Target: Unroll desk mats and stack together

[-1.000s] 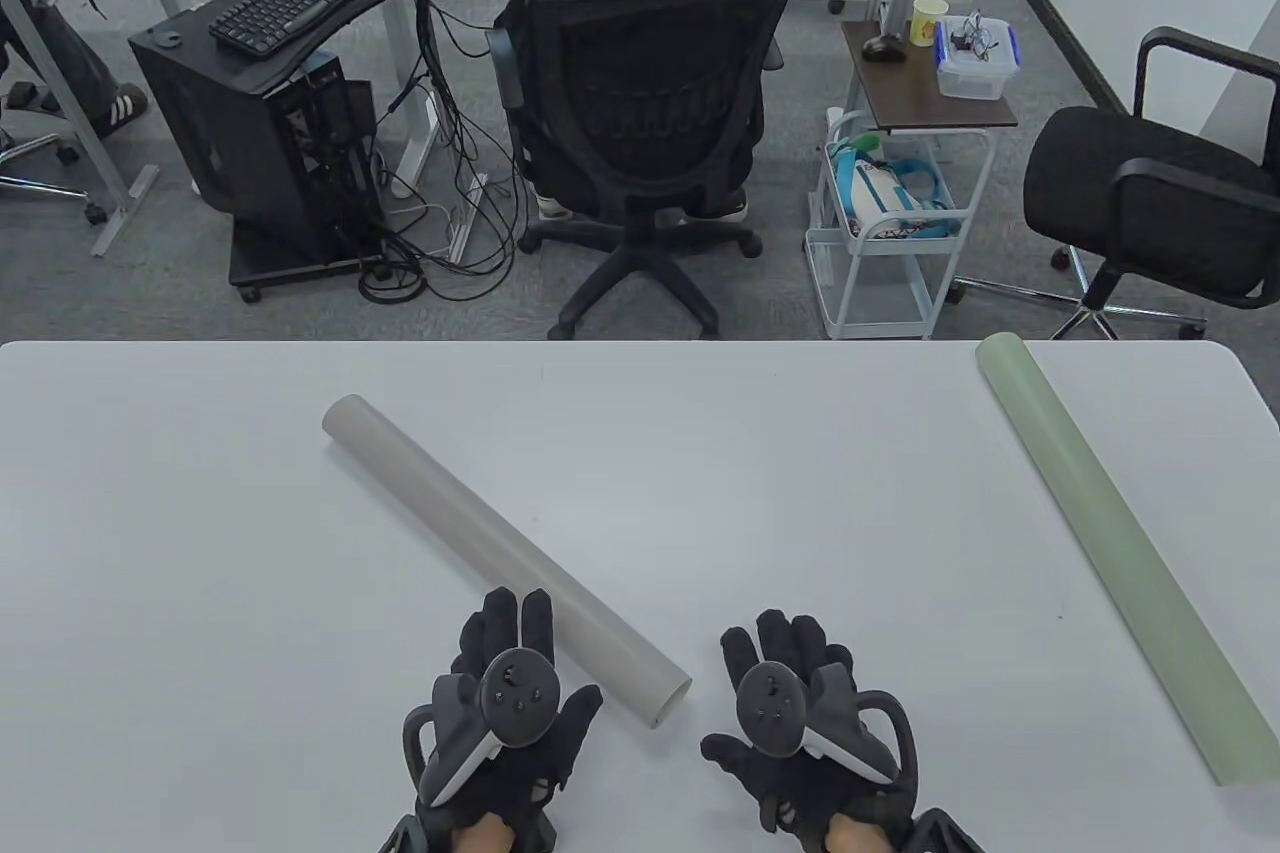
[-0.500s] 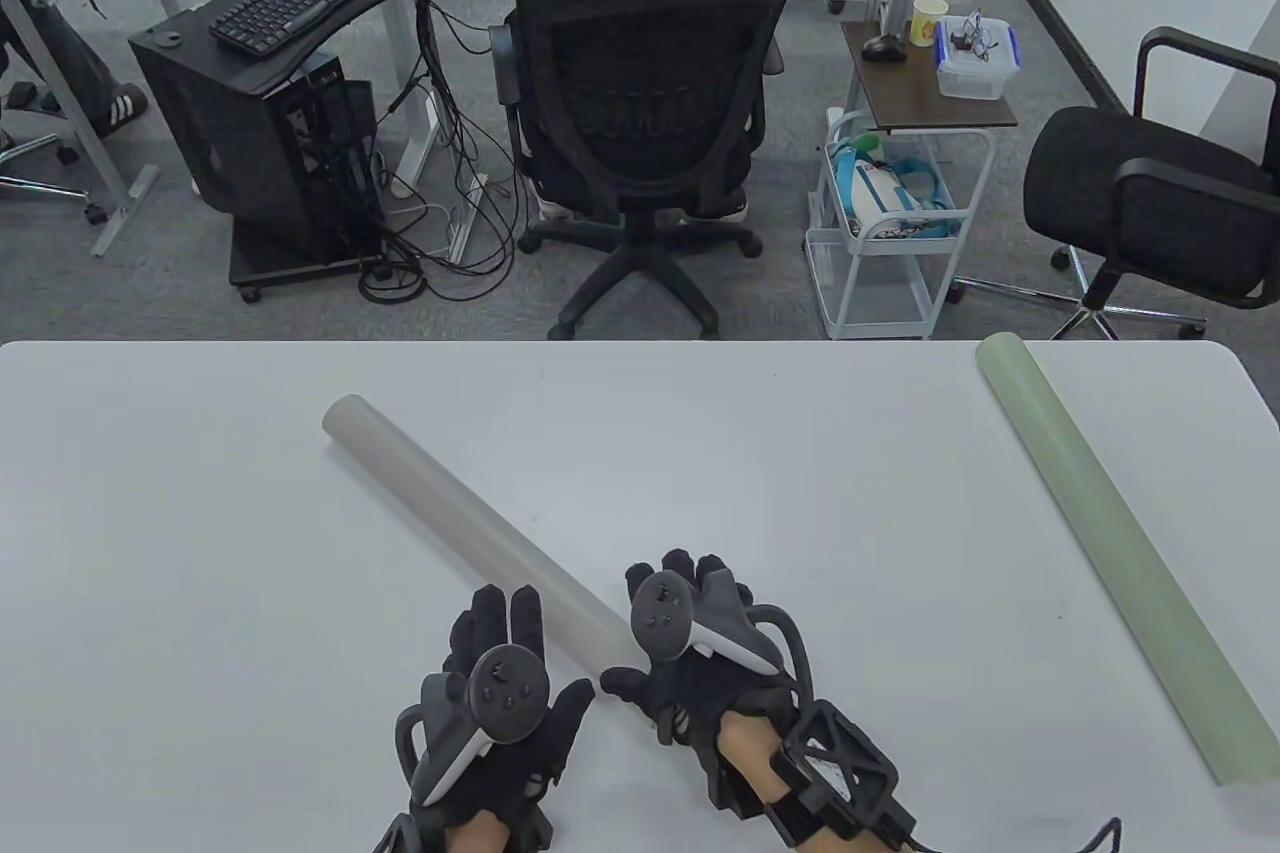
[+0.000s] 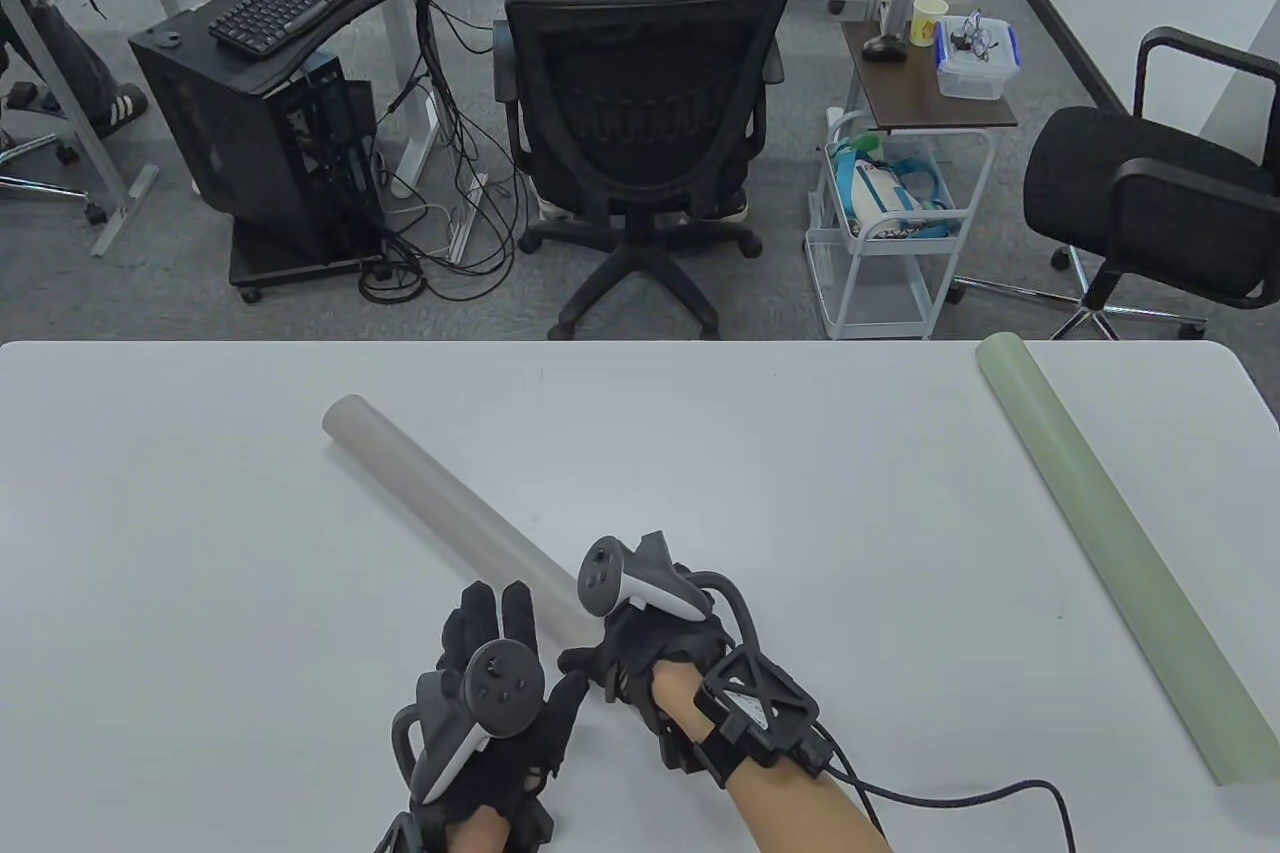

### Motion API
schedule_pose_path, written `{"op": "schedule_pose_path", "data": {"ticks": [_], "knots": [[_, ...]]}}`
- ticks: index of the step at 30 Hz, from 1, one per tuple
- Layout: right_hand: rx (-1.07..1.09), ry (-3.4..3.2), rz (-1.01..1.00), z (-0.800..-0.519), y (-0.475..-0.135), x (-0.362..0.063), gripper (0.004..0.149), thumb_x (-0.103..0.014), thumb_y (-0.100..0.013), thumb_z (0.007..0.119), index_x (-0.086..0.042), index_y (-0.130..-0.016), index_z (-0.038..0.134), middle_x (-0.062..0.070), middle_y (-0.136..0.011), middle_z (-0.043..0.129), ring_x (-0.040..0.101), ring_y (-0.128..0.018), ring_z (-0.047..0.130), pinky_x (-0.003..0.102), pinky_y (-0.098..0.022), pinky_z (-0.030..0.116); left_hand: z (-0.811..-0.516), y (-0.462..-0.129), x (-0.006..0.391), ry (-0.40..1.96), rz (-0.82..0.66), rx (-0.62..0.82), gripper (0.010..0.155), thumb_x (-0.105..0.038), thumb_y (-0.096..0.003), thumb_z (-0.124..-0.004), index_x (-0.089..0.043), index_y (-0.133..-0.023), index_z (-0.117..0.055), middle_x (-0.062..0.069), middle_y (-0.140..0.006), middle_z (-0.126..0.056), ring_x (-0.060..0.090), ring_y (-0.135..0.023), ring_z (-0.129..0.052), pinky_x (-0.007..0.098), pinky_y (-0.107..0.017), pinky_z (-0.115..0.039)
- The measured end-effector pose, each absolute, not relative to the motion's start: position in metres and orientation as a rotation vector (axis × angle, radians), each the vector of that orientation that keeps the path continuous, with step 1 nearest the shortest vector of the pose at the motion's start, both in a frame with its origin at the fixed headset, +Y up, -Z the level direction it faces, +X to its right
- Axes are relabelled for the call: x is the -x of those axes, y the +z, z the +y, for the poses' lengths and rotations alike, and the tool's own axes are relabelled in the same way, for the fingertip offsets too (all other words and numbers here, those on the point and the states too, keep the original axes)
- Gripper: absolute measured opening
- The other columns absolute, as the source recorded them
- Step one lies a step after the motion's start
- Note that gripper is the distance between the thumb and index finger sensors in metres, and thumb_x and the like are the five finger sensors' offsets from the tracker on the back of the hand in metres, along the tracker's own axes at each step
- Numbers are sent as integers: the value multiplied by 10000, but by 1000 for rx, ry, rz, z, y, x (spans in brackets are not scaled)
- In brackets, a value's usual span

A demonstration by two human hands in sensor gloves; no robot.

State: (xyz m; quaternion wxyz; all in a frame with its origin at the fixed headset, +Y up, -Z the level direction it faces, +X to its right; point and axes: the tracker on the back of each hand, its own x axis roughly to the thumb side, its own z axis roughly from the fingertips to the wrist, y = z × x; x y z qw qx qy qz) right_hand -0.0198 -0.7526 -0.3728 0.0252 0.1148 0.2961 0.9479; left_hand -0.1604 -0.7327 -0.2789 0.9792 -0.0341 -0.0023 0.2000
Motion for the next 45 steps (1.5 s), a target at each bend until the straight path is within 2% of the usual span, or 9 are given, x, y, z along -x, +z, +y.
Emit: {"op": "schedule_pose_path", "data": {"ticks": [7, 14, 19, 23, 30, 34, 36, 38, 45], "knots": [[-282, 3053, 881, -768, -372, 41, 992, -609, -451, 653, -160, -964, -69, 178, -1120, 164, 470, -1012, 408, 603, -717, 460, -732, -279, 169, 425, 20, 57, 886, -546, -430, -658, -231, -981, -40, 205, -1081, 43, 520, -1014, -195, 644, -719, -341], [-253, 3111, 767, -759, -371, 46, 922, -483, -486, 711, -132, -999, 30, 180, -1051, 439, 419, -824, 732, 526, -610, 677, -730, -278, 173, 443, 15, 57, 861, -469, -441, -624, -204, -960, 11, 211, -1056, 94, 521, -1014, -193, 645, -719, -341], [-210, 2651, 923, -741, -372, 21, 848, -396, -491, 722, -115, -1026, 126, 191, -1003, 535, 410, -742, 776, 506, -555, 736, -726, -279, 197, 596, 58, 39, 844, -440, -443, -625, -201, -968, -10, 213, -1066, 71, 520, -1015, -208, 641, -720, -350], [-142, 2151, 1069, -738, -369, -10, 780, -344, -503, 732, -65, -1015, 213, 201, -978, 560, 411, -706, 803, 510, -539, 774, -725, -281, 214, 716, 79, 39, 880, -501, -441, -654, -201, -969, -18, 198, -1081, 41, 516, -1020, -226, 636, -721, -360], [-90, 1614, 1013, -750, -342, -60, 743, -326, -520, 714, -60, -1022, 234, 196, -969, 578, 407, -708, 814, 513, -549, 779, -720, -277, 230, 926, 30, 1, 816, -483, -460, -646, -185, -998, -108, 175, -1143, -194, 470, -1031, -411, 591, -725, -485], [-142, 1624, 892, -753, -324, -81, 748, -348, -540, 690, -75, -1029, 195, 177, -984, 556, 384, -733, 805, 490, -571, 774, -711, -275, 207, 1147, -190, 89, 746, -474, -463, -661, -187, -1019, -254, 139, -1144, -417, 391, -985, -652, 524, -691, -640], [-131, 1620, 818, -752, -313, -91, 748, -351, -542, 692, -82, -1033, 197, 174, -986, 555, 384, -735, 802, 489, -573, 768, -710, -273, 177, 1229, -360, 256, 756, -508, -466, -658, -179, -1022, -265, 153, -1143, -431, 394, -978, -673, 527, -686, -651], [-127, 1591, 755, -751, -303, -97, 750, -350, -544, 697, -84, -1035, 197, 178, -985, 555, 386, -733, 801, 491, -571, 764, -710, -274, 153, 1237, -431, 366, 783, -531, -468, -651, -173, -1021, -229, 177, -1149, -369, 428, -999, -612, 552, -698, -617], [-131, 1789, 493, -734, -286, -105, 748, -343, -548, 705, -92, -1037, 199, 185, -983, 549, 392, -738, 789, 497, -577, 751, -706, -311, 110, 1107, -317, 413, 820, -555, -470, -640, -150, -1010, -175, 226, -1134, -237, 471, -1018, -507, 589, -710, -555]]}}
